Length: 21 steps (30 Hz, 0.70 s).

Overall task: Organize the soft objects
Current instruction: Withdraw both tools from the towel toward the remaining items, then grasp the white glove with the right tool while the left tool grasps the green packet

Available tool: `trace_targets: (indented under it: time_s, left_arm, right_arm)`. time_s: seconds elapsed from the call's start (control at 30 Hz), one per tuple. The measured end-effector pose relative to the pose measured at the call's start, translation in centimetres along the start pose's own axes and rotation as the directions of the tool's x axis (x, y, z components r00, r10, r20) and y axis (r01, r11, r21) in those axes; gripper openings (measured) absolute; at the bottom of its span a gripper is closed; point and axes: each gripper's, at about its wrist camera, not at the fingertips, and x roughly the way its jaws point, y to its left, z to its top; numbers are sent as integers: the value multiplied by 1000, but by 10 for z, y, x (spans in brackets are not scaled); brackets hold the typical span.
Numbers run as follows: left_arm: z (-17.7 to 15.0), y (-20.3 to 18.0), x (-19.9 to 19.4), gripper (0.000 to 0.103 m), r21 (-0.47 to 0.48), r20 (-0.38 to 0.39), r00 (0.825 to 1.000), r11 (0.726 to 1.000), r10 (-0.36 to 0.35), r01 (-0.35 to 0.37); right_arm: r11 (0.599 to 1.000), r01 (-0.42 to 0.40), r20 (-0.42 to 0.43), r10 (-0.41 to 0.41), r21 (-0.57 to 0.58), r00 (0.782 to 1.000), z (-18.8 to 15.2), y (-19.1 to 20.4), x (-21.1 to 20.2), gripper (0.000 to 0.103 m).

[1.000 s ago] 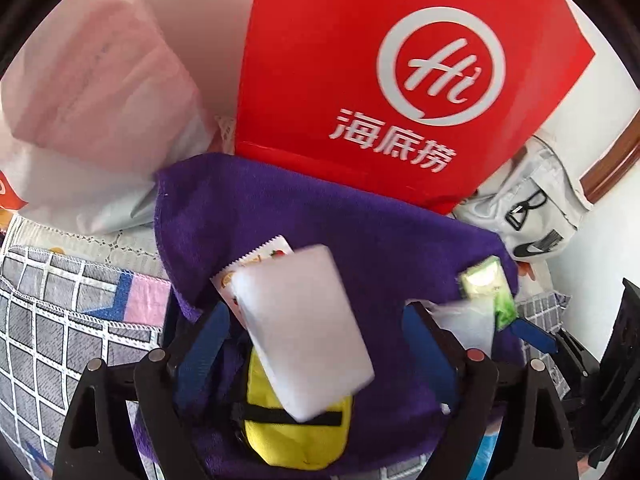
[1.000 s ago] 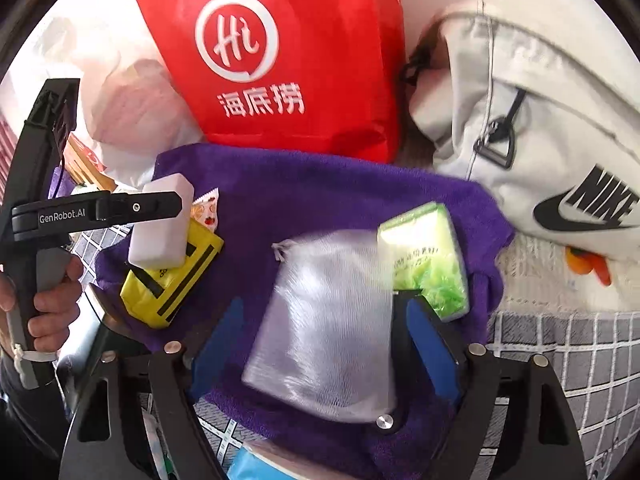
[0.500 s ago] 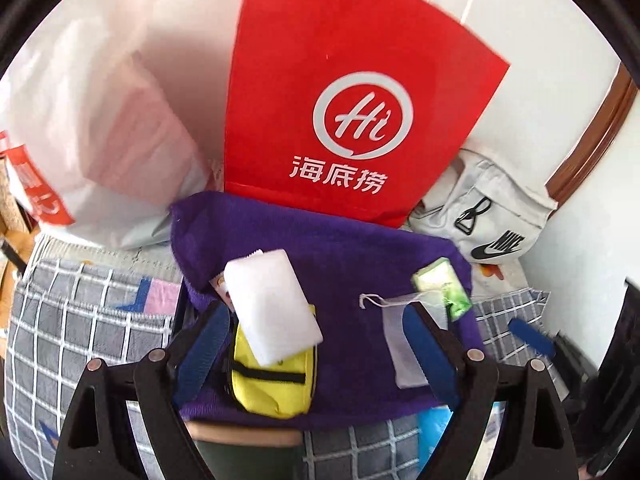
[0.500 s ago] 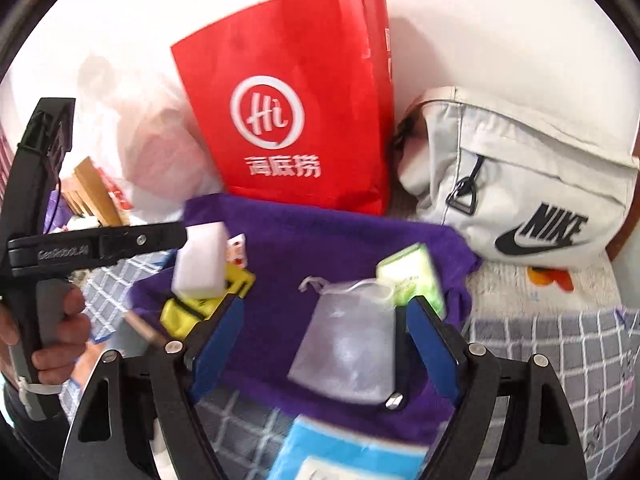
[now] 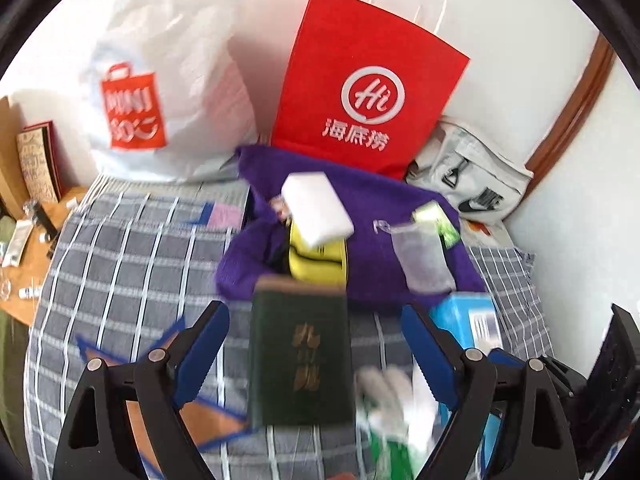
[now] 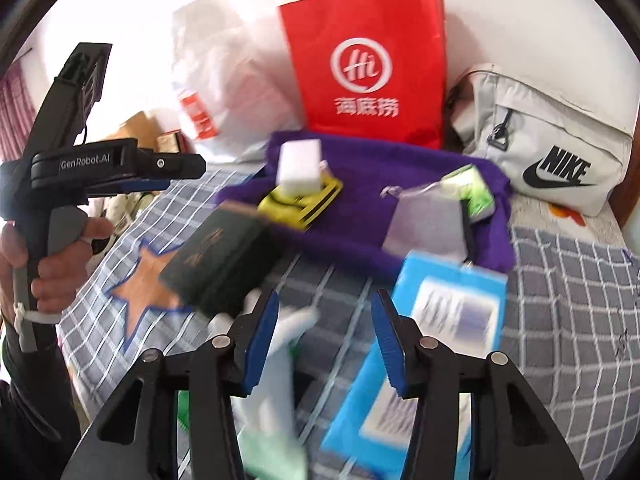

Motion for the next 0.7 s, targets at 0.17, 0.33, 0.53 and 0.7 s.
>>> trace_targets:
  time_s: [0.17, 0.33, 0.53, 0.7]
  left_arm:
    - [-35, 9, -21, 87, 2, 15, 1000, 1000, -4, 4]
    - [-60, 20, -23, 87, -27, 0, 1000, 999, -23, 22]
    - [-87, 30, -20, 87, -29, -45, 998, 999, -45, 43]
    - [-100, 36, -24, 87, -16, -59, 998, 999, -35, 34]
  right_arm:
    - [1000, -15, -16, 15, -7, 1000, -27, 17, -6, 35]
    - [999, -29, -49, 28, -14, 998, -46, 33, 2, 34]
    - [998, 37, -88, -41, -47, 995, -56, 43, 33, 25]
    - [998, 60, -99, -63, -31, 993, -58, 42, 45, 10]
